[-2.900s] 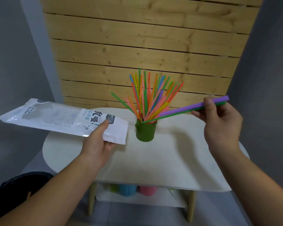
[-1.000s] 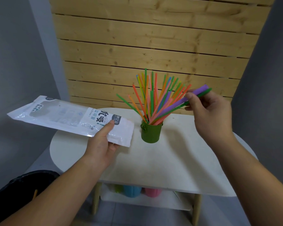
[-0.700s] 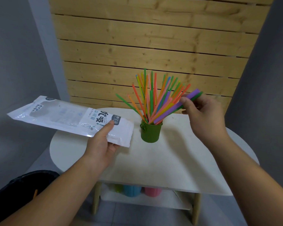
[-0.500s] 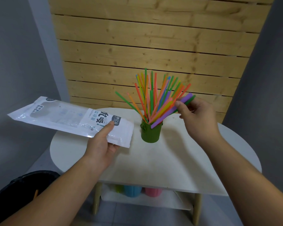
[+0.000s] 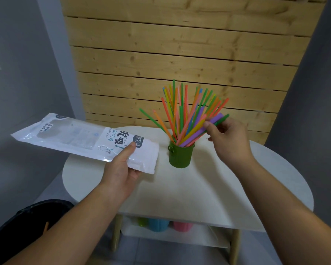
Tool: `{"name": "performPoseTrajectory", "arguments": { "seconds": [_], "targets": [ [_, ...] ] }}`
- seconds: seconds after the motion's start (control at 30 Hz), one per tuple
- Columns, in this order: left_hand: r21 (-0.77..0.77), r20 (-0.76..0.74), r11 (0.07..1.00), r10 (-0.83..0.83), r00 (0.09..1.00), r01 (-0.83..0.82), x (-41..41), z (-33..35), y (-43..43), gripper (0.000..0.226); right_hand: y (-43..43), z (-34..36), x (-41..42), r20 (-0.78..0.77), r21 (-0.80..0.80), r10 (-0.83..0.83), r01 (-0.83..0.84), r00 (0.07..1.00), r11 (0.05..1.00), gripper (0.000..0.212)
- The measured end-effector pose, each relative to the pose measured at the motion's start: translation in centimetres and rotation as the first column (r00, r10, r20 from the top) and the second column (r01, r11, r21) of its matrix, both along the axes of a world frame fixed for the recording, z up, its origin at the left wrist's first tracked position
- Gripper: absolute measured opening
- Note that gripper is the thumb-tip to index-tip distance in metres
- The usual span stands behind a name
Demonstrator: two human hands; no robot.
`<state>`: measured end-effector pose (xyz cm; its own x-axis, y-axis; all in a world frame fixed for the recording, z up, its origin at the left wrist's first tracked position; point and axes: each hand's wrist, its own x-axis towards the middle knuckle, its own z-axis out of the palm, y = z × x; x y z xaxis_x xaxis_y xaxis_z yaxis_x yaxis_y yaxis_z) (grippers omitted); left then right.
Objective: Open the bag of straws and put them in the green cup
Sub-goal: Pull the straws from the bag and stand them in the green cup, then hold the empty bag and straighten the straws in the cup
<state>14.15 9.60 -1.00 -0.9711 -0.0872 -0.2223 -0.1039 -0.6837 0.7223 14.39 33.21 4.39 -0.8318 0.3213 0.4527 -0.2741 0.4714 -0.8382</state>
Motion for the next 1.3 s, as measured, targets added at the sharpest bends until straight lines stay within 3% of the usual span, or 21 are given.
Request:
{"name": "performPoseTrajectory", "arguments": {
  "seconds": [0.07, 0.17, 0.33, 0.53, 0.67, 1.0, 1.13, 1.3],
  "targets": [
    [0.004, -0.001, 1.000, -0.003, 1.000, 0.003, 0.0, 0.1, 0.1, 0.041, 0.0, -0.4, -0.3, 0.029, 0.021, -0.004, 0.004, 1.000, 1.000, 0.006],
    [0.011, 0.004, 1.000, 0.002, 1.000, -0.002, 0.1, 0.2, 0.1, 0.037, 0.2, -0.8, -0.7, 0.009, 0.075, -0.037, 0.036, 0.999, 0.997, 0.014],
    [0.011, -0.006, 1.000, -0.005, 1.000, 0.005, 0.2, 0.3, -0.1, 0.028, -0.3, -1.5, -0.4, -0.034, 0.130, -0.044, 0.048, 0.998, 0.990, 0.007],
    [0.005, -0.002, 1.000, -0.015, 1.000, 0.015, 0.5, 0.4, -0.2, 0.029, -0.5, -1.9, -0.8, -0.079, 0.029, -0.029, 0.031, 0.996, 0.999, 0.004],
    [0.001, -0.015, 1.000, -0.022, 1.000, 0.022, 0.6, 0.4, -0.3, 0.026, -0.7, -2.1, -1.6, -0.092, 0.062, -0.021, 0.027, 0.996, 0.998, 0.003],
    [-0.027, -0.027, 0.987, -0.161, 0.987, 0.160, 0.6, -0.3, -0.6, 0.038, -0.7, -3.0, -2.1, 0.009, 0.083, -0.012, 0.011, 1.000, 0.997, 0.008],
    [-0.009, -0.005, 0.983, -0.183, 0.983, 0.183, 0.8, -0.3, -1.0, 0.041, -0.6, -3.6, -1.3, 0.068, 0.119, -0.008, -0.001, 0.998, 0.993, 0.020],
    [-0.055, 0.034, 0.985, -0.162, 0.986, 0.164, 1.2, -0.4, -1.4, 0.042, -0.2, -3.2, 0.6, 0.277, 0.251, -0.156, 0.085, 0.948, 0.964, 0.034]
  ]
}}
